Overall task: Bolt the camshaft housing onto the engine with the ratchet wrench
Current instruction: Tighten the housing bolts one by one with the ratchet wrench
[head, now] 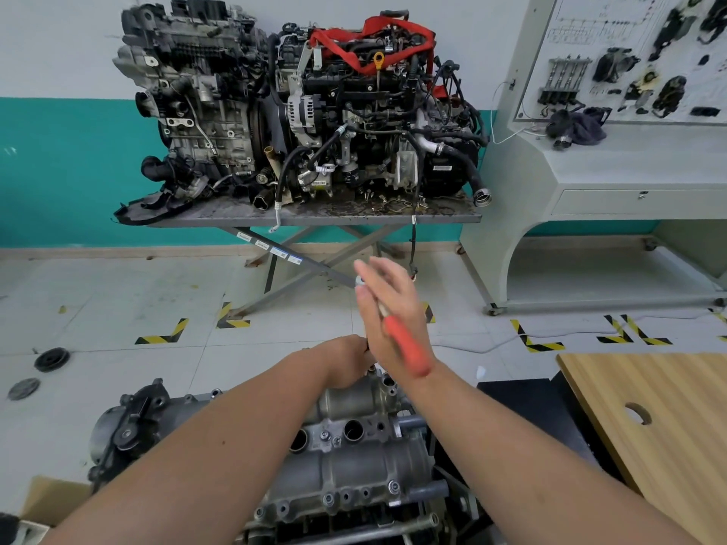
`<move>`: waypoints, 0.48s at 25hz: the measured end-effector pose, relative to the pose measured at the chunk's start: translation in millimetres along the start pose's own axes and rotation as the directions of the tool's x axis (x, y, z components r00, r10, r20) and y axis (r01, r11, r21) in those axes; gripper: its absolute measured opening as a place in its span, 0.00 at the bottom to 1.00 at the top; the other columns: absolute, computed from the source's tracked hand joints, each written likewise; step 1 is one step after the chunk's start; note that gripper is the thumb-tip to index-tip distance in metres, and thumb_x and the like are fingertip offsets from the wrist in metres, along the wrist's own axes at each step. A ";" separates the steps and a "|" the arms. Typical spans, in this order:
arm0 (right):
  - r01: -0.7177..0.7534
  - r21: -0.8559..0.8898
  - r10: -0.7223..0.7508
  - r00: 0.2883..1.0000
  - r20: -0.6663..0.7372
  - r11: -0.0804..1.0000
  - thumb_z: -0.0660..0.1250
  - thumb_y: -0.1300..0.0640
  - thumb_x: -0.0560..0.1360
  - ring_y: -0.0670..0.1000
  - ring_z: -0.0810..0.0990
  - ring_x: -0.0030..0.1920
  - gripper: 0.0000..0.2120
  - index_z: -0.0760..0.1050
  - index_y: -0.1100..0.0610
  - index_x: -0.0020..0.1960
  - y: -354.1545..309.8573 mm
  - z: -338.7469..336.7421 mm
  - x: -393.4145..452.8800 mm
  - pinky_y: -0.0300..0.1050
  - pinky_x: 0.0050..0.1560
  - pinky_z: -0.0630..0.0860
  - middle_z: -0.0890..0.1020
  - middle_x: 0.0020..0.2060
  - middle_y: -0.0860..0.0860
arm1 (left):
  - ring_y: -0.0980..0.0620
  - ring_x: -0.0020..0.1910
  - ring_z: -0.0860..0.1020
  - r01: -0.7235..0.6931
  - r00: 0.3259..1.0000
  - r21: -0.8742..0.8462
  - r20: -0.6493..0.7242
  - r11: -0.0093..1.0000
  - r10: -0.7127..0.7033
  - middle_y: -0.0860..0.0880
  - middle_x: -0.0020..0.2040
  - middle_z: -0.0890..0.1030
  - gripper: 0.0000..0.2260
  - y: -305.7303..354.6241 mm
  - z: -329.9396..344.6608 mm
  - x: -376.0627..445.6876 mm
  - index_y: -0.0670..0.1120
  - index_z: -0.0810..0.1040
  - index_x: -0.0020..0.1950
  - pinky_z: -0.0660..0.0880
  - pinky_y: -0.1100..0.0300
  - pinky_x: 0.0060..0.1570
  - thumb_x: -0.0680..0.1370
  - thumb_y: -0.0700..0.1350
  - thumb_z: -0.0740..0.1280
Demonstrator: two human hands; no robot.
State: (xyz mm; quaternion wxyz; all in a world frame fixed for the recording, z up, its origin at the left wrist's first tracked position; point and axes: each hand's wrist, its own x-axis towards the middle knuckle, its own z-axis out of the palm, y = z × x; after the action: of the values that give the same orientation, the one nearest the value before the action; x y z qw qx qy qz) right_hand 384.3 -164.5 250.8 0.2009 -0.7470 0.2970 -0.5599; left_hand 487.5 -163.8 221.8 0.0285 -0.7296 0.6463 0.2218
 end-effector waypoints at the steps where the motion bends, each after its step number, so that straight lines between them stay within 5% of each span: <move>1: 0.224 -0.184 -0.218 0.974 0.054 0.957 0.67 0.62 0.76 0.55 0.78 0.62 0.14 0.82 0.57 0.61 2.4 0.2 2.5 0.45 0.62 0.73 0.79 0.63 0.55 | 0.38 0.63 0.74 0.072 0.978 -0.133 0.205 0.988 -0.044 0.36 0.64 0.76 0.13 2.1 -15.6 -10.8 0.34 0.73 0.64 0.71 0.46 0.63 0.83 0.36 0.56; 3: 0.457 -0.426 -0.392 0.889 0.236 0.781 0.69 0.67 0.70 0.60 0.81 0.56 0.14 0.84 0.60 0.54 -0.3 -0.7 11.3 0.50 0.58 0.75 0.83 0.56 0.57 | 0.36 0.61 0.73 0.125 0.992 -0.281 0.006 0.951 -0.129 0.33 0.61 0.74 0.15 15.8 -23.4 -25.3 0.33 0.70 0.63 0.69 0.40 0.62 0.78 0.28 0.54; 4: 0.504 -0.519 -0.380 0.863 0.333 0.690 0.69 0.64 0.71 0.59 0.82 0.53 0.13 0.83 0.59 0.54 -5.2 -1.8 15.9 0.51 0.57 0.75 0.84 0.52 0.55 | 0.39 0.58 0.73 0.100 0.995 -0.337 0.062 0.936 -0.084 0.35 0.60 0.74 0.15 8.2 -25.5 -19.9 0.34 0.70 0.62 0.68 0.44 0.61 0.79 0.30 0.51; 6: 0.534 -0.650 -0.209 0.834 0.511 0.540 0.61 0.49 0.79 0.59 0.79 0.50 0.19 0.78 0.59 0.63 -18.5 -2.9 23.9 0.55 0.56 0.74 0.81 0.50 0.55 | 0.43 0.57 0.73 -0.059 0.991 -0.152 -0.126 0.987 0.040 0.38 0.63 0.75 0.16 -5.5 3.4 -6.6 0.39 0.71 0.65 0.68 0.51 0.60 0.84 0.39 0.48; 7: 0.541 -0.676 -0.076 0.805 0.588 0.500 0.53 0.41 0.80 0.59 0.78 0.52 0.27 0.72 0.58 0.70 -24.1 -4.8 28.6 0.55 0.56 0.73 0.79 0.52 0.55 | 0.43 0.59 0.73 -0.165 0.981 -0.212 0.062 0.963 0.181 0.40 0.65 0.75 0.17 -14.8 6.3 -16.6 0.42 0.71 0.67 0.69 0.51 0.62 0.85 0.44 0.48; 9: 0.564 -0.673 0.111 0.721 0.684 0.479 0.44 0.37 0.80 0.58 0.76 0.56 0.33 0.63 0.55 0.76 -32.4 -10.1 41.5 0.54 0.52 0.71 0.76 0.57 0.55 | 0.44 0.64 0.72 -0.096 0.980 -0.201 0.154 0.975 0.128 0.46 0.69 0.73 0.22 -26.7 8.3 -8.7 0.47 0.69 0.72 0.68 0.48 0.65 0.84 0.56 0.48; 12: 0.451 -0.675 0.246 0.694 0.677 0.584 0.47 0.43 0.84 0.58 0.78 0.50 0.21 0.71 0.54 0.62 -40.1 -10.1 58.7 0.49 0.41 0.67 0.76 0.49 0.53 | 0.43 0.65 0.72 -0.052 0.982 -0.225 0.167 0.973 0.091 0.44 0.69 0.74 0.30 -12.4 13.4 -4.8 0.45 0.72 0.69 0.67 0.49 0.65 0.82 0.65 0.47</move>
State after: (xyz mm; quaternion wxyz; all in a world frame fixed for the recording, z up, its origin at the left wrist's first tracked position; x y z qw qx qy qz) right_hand 394.9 -173.7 321.3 -0.0974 -0.9248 0.3657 -0.0393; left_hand 495.3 -152.9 208.5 -0.0032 -0.6818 0.6388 0.3563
